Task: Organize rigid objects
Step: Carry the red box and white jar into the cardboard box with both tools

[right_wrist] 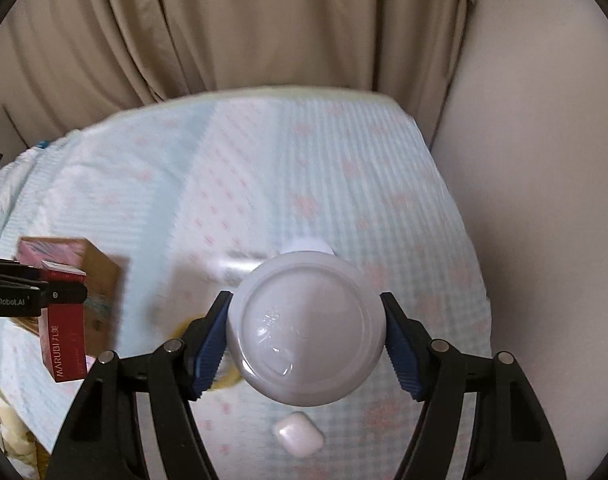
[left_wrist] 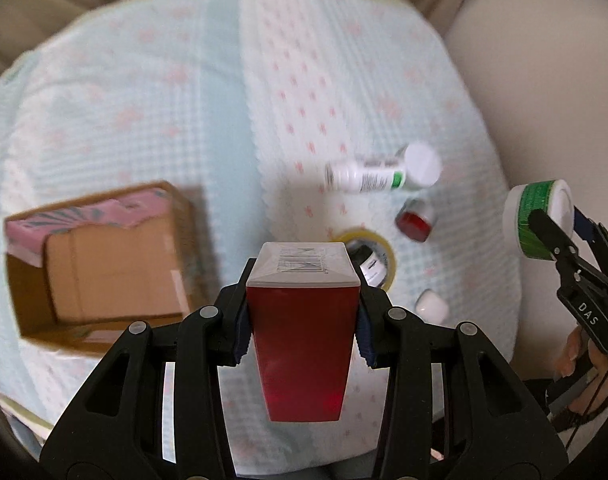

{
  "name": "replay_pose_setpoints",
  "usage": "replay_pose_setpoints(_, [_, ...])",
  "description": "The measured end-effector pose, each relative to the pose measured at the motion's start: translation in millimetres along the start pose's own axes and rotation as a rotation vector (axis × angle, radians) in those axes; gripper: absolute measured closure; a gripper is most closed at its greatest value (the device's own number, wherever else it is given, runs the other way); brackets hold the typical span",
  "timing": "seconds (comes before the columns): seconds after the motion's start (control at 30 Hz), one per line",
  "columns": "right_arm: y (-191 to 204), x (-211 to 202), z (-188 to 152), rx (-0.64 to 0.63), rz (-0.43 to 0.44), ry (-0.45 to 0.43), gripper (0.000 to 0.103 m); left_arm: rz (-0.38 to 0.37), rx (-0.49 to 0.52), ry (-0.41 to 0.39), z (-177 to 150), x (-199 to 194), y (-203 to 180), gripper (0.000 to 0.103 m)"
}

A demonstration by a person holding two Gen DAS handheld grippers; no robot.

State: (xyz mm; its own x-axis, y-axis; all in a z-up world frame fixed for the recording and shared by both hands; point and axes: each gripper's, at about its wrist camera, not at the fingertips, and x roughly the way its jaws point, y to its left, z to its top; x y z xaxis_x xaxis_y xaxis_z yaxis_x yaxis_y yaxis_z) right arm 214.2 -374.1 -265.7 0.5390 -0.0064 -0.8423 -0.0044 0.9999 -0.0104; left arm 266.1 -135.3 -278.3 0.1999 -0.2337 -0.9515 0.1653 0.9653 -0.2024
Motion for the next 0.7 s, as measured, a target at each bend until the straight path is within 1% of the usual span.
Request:
replay_pose_setpoints(0.07, [16, -22, 12, -0.026, 0.014, -0.025, 0.036, -0.007, -0.009, -0.037, 4, -24, 10, 0.065])
replay_pose_setpoints(0.17, [44, -50, 27, -0.057, 0.032, -0.055, 0.036, -0.015, -0.020, -0.088, 1, -60, 38, 0.065])
replay_pose_setpoints(0.23, [62, -63, 36, -0.068, 0.046, -0.071, 0.036, -0.006, -0.017, -0.111, -1, -76, 57, 0.065])
replay_pose_setpoints(0.37, [116, -88, 50, -0.083, 0.076, -0.103, 0.036, 0.010, 0.003, -0.144, -5, -106, 105, 0.065])
replay_pose_setpoints(0.43, [145, -97, 52, -0.087, 0.083, -0.115, 0.036, 0.008, 0.023, -0.147, -6, -117, 135, 0.065])
replay_pose_setpoints(0.57, [216, -109, 58, -0.056, 0.080, -0.112, 0.036, 0.001, 0.072, -0.120, -8, -123, 189, 0.065])
replay_pose_setpoints(0.7, [273, -103, 58, -0.025, 0.082, -0.093, 0.036, 0.015, 0.134, -0.094, -11, -119, 237, 0.065])
